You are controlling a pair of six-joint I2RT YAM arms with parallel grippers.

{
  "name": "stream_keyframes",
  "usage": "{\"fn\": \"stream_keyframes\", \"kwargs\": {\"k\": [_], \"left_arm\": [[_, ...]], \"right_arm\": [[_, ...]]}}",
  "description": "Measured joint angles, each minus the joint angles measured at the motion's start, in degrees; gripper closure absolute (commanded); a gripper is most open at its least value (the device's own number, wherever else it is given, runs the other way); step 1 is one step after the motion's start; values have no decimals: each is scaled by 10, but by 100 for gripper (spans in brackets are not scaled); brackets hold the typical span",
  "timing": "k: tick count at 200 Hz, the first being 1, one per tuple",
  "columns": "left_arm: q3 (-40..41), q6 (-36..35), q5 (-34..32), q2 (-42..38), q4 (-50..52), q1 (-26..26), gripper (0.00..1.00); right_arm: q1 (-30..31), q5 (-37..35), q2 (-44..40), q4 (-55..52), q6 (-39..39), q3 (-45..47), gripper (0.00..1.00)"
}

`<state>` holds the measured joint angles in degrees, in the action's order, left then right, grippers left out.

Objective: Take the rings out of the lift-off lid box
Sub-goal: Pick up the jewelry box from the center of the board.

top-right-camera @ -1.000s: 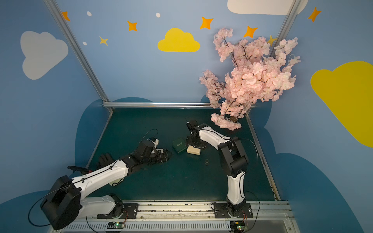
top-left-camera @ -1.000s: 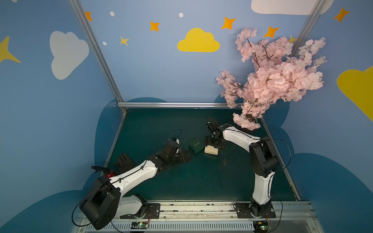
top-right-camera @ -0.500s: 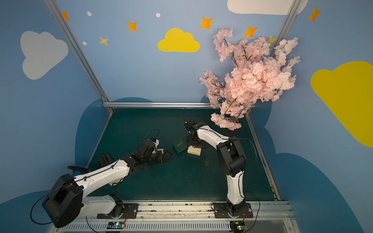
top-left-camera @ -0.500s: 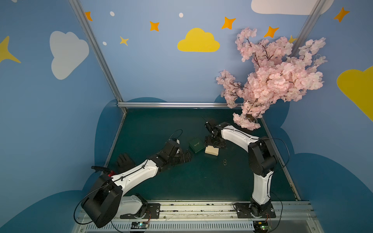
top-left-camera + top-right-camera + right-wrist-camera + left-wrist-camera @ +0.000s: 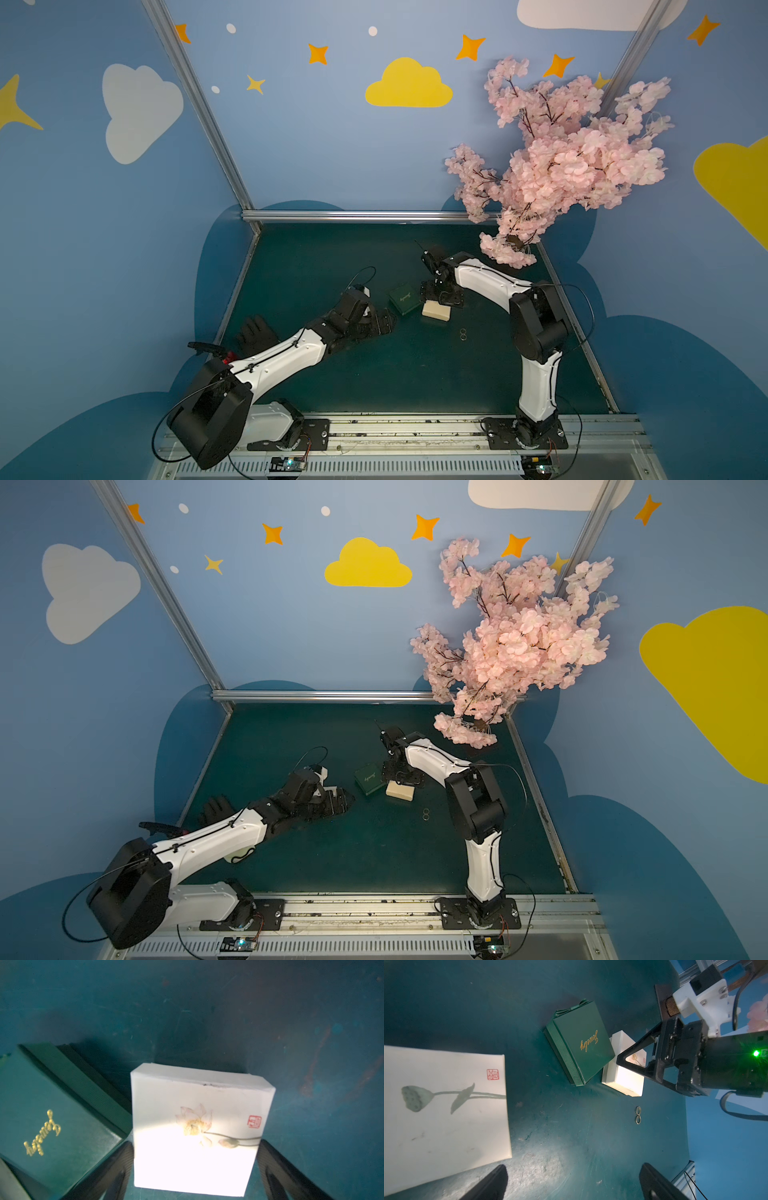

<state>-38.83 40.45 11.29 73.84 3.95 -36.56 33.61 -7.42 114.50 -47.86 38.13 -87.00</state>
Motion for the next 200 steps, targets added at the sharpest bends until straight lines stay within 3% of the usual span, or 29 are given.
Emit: {"fn": "stream_keyframes", "kwargs": {"k": [120,137,200], "left_arm": [[0,-8,0,6,1,0,1],[0,-8,0,13,1,0,1],[0,-5,4,26,-3,0,0]], "right_arm": [[0,-4,12,2,6,-7,13],[0,-3,4,11,6,5,19],[1,34,-56,46,3,83,19]]}}
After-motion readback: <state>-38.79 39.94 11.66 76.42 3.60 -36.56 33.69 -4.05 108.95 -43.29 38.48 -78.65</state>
